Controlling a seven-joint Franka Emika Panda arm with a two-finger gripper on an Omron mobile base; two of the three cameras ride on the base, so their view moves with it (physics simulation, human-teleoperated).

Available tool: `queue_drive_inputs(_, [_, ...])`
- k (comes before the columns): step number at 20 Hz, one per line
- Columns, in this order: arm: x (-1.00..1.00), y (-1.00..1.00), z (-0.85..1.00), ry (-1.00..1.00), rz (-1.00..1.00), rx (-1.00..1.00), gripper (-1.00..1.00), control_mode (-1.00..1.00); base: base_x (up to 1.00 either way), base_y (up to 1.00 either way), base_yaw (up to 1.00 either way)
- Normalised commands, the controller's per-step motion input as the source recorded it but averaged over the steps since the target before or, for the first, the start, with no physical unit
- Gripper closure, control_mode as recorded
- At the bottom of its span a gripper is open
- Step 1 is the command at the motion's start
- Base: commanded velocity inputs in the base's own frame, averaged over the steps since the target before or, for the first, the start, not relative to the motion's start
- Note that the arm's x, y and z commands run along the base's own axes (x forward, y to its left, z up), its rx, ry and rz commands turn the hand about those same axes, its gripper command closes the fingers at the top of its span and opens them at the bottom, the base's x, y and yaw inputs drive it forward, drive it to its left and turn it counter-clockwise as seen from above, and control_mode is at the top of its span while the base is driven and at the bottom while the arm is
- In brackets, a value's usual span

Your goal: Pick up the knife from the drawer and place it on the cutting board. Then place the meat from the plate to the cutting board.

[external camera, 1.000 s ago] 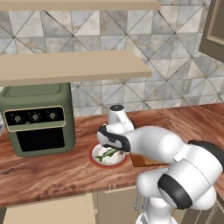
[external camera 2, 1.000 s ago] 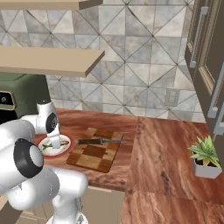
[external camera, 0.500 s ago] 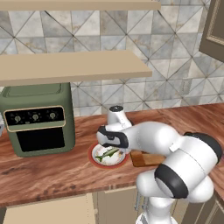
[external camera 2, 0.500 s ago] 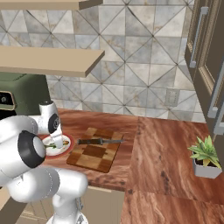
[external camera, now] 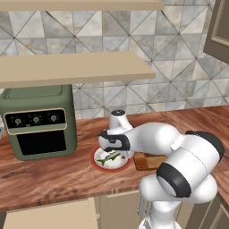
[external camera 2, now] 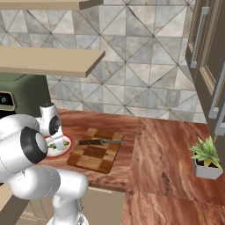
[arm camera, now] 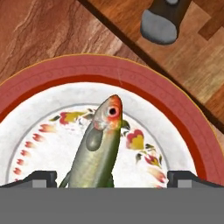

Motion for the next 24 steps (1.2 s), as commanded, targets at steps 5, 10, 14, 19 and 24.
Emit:
queue_drive_inputs(5, [0.0,0.02,-0.12,0.0,0.01,0.0,-1.0,-1.0,0.0,0.0,0.0])
queue_drive_inputs(10, [0.02,0.01,-0.13,0.0,0.0,0.0,-1.0,-1.0,0.0,0.0,0.0])
queue_drive_inputs(14, [0.0,0.05,-0.08,0.0,0.0,0.0,-1.0,-1.0,0.0,0.0,0.0])
queue_drive_inputs(19, [0.0,0.1,-0.09,0.0,0.0,0.0,-1.0,-1.0,0.0,0.0,0.0])
queue_drive_inputs(24, [0.0,0.18,-0.11,0.0,0.0,0.0,-1.0,-1.0,0.0,0.0,0.0])
